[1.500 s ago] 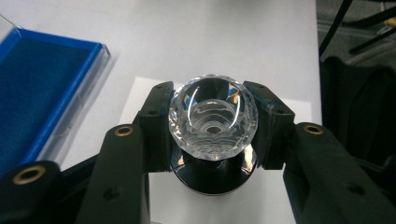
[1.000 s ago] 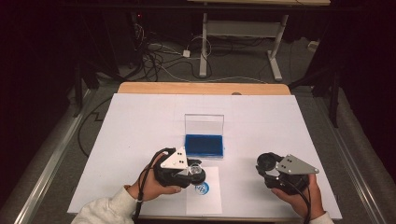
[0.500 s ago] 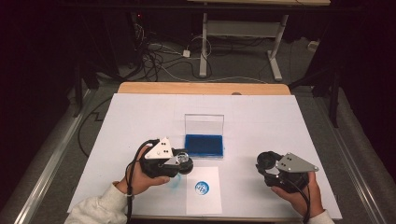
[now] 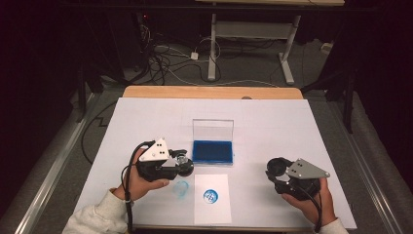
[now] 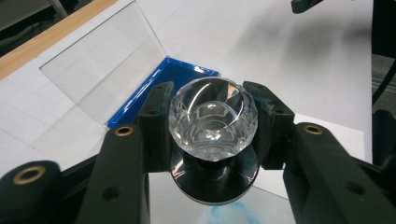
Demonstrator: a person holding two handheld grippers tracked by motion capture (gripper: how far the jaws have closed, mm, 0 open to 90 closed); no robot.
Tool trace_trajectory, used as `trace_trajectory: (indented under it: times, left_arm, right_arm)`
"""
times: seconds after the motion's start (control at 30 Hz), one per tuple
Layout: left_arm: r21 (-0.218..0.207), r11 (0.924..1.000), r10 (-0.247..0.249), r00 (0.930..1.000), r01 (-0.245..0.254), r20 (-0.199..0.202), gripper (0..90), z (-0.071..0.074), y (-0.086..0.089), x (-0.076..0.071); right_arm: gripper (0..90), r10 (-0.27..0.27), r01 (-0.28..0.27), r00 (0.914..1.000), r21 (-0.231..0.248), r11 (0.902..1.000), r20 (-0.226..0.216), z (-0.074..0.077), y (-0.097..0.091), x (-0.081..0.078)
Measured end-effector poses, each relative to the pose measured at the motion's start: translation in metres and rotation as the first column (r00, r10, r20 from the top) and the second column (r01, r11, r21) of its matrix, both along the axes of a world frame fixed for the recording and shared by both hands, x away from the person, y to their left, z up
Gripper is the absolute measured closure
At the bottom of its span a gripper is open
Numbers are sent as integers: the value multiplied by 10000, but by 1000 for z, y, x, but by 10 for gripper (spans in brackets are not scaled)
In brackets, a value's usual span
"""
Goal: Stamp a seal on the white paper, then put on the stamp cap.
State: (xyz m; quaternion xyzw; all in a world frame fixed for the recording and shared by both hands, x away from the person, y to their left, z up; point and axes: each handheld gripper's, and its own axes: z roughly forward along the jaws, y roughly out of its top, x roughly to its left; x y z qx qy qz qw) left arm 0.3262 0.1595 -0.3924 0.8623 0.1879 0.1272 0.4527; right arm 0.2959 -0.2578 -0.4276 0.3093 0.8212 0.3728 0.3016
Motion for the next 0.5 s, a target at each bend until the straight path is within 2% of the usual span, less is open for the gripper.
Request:
trace_trajectory:
  times: [0.5]
  left_arm:
    - [-116, 9998, 157, 9999, -157, 7, 547, 1, 5, -1]
  right_arm:
    - [382, 213, -210, 9995, 123, 9997, -215, -3, 3, 4]
